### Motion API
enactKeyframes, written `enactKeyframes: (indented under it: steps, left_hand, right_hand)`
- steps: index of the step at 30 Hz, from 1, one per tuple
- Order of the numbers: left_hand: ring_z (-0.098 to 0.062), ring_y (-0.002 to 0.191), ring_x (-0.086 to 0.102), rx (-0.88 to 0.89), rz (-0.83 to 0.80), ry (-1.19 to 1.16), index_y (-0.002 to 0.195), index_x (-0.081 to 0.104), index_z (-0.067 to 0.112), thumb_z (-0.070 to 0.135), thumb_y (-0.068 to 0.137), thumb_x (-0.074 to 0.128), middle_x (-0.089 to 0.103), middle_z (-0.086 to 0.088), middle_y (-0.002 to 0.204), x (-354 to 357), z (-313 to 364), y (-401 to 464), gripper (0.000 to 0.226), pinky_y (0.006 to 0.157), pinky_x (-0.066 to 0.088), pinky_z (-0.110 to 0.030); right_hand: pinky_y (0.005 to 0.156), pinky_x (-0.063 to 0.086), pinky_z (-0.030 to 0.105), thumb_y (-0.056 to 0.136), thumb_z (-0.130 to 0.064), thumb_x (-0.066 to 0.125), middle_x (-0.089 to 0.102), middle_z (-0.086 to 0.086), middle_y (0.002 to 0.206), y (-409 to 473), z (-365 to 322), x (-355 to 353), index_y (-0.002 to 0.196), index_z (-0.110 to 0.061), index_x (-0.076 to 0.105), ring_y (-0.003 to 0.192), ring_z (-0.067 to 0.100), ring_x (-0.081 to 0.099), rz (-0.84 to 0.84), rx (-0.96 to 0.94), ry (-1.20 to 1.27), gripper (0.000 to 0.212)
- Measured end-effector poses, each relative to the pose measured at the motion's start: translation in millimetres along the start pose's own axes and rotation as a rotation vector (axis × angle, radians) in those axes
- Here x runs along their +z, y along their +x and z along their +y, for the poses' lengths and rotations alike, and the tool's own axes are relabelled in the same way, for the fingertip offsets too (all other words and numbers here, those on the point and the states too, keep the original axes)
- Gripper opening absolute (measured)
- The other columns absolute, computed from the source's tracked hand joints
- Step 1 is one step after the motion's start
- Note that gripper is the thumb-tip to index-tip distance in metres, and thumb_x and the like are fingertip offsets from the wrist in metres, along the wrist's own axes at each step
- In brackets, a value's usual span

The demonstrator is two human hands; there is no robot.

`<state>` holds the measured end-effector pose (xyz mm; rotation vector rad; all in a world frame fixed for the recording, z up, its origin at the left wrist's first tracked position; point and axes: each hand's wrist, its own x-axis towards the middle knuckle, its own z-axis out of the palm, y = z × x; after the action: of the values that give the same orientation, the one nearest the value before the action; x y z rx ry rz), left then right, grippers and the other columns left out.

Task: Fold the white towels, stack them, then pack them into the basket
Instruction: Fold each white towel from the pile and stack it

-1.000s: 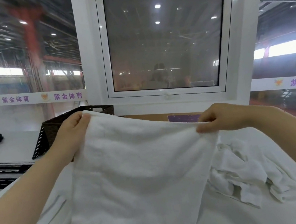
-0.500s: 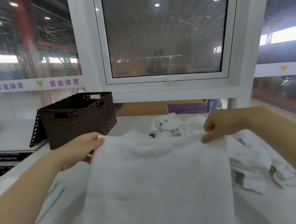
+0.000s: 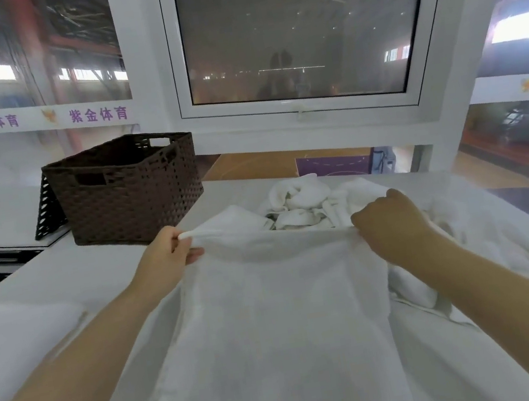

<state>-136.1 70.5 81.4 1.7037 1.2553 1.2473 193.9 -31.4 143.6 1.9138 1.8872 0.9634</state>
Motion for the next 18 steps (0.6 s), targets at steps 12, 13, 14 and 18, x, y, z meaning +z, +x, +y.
enactKeyframes:
  steps: [12, 13, 14, 18]
  left_hand:
    - [-0.022, 0.061, 0.061, -0.105, -0.262, 0.049, 0.083, 0.057, 0.028, 0.008, 0.101, 0.047, 0.070, -0.012, 0.079, -30.3, -63.4, -110.5, 0.029, 0.051, 0.046, -0.025]
    - [-0.021, 0.063, 0.062, -0.101, -0.266, 0.072, 0.085, 0.056, 0.028, 0.007, 0.101, 0.046, 0.071, -0.009, 0.082, -30.9, -65.3, -116.8, 0.028, 0.052, 0.046, -0.026]
    - [-0.021, 0.070, 0.065, -0.072, -0.271, 0.104, 0.088, 0.056, 0.028, 0.007, 0.102, 0.045, 0.071, -0.004, 0.087, -31.6, -66.8, -121.5, 0.028, 0.057, 0.050, -0.030]
    - [-0.017, 0.090, 0.066, 0.042, -0.322, 0.204, 0.096, 0.053, 0.031, 0.026, 0.095, 0.038, 0.067, 0.008, 0.104, -38.3, -69.7, -135.2, 0.016, 0.075, 0.051, -0.032]
  right_hand:
    - [0.045, 0.020, 0.026, 0.030, -0.001, 0.086, 0.034, -0.005, 0.041, -123.4, -86.0, 52.9, 0.051, -0.019, 0.046, 0.034, 0.018, 0.037, 0.083, -0.033, 0.405, 0.050]
    - [0.045, 0.021, 0.026, 0.031, -0.001, 0.086, 0.037, -0.005, 0.042, -131.5, -92.2, 57.5, 0.054, -0.019, 0.047, 0.035, 0.019, 0.039, 0.090, -0.018, 0.432, 0.049]
    - [0.044, 0.020, 0.027, 0.032, -0.001, 0.087, 0.039, -0.004, 0.044, -137.7, -97.2, 61.8, 0.056, -0.018, 0.049, 0.035, 0.019, 0.040, 0.085, 0.007, 0.464, 0.048]
    - [0.040, 0.021, 0.027, 0.048, -0.002, 0.081, 0.045, 0.000, 0.055, -157.9, -115.7, 80.6, 0.065, -0.012, 0.058, 0.036, 0.021, 0.043, 0.158, 0.100, 0.536, 0.031]
